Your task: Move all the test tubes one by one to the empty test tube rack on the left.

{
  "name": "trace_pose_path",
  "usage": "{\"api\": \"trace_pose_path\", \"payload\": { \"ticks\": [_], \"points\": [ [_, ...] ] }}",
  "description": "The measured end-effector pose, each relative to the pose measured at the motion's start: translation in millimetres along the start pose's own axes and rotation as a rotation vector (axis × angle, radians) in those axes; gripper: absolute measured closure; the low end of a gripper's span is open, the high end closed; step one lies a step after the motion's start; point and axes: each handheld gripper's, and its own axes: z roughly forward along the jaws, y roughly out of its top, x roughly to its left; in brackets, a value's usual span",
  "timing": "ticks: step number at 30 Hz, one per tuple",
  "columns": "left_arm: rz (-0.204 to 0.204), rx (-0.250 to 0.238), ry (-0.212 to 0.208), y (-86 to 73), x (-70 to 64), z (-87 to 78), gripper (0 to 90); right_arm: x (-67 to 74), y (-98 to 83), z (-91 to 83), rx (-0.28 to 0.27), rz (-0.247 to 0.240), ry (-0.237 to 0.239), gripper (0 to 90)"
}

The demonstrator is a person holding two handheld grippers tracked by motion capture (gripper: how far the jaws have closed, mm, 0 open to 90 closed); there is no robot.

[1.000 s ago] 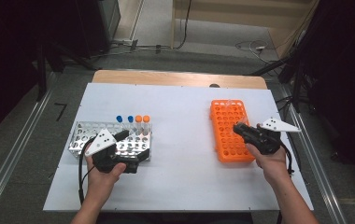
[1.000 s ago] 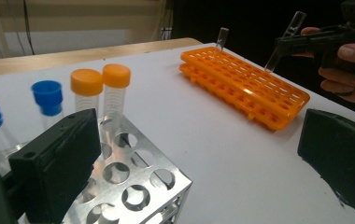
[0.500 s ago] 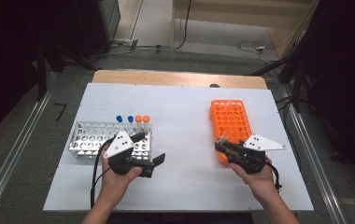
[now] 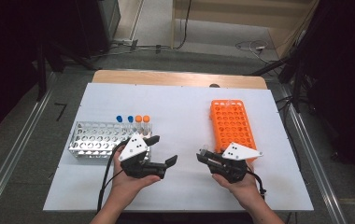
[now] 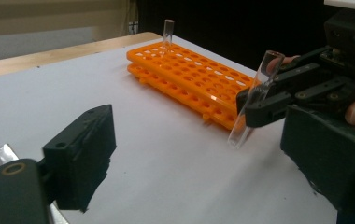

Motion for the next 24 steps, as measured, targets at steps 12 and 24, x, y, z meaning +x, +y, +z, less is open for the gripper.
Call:
{"api": "trace_pose_path", "payload": {
  "ticks": [12, 24],
  "points": [
    [0.013, 0.002, -0.118, -3.2, -14.3, 14.1, 39.8, 20.6, -0.3, 16.3, 0.025, -0.029, 0.06, 74.0],
    [0.049, 0.025, -0.194, -5.3, -25.2, 24.0, 64.4, 37.0, 2.5, 24.0, 0.037, -0.049, 0.117, 73.9]
  ]
}}
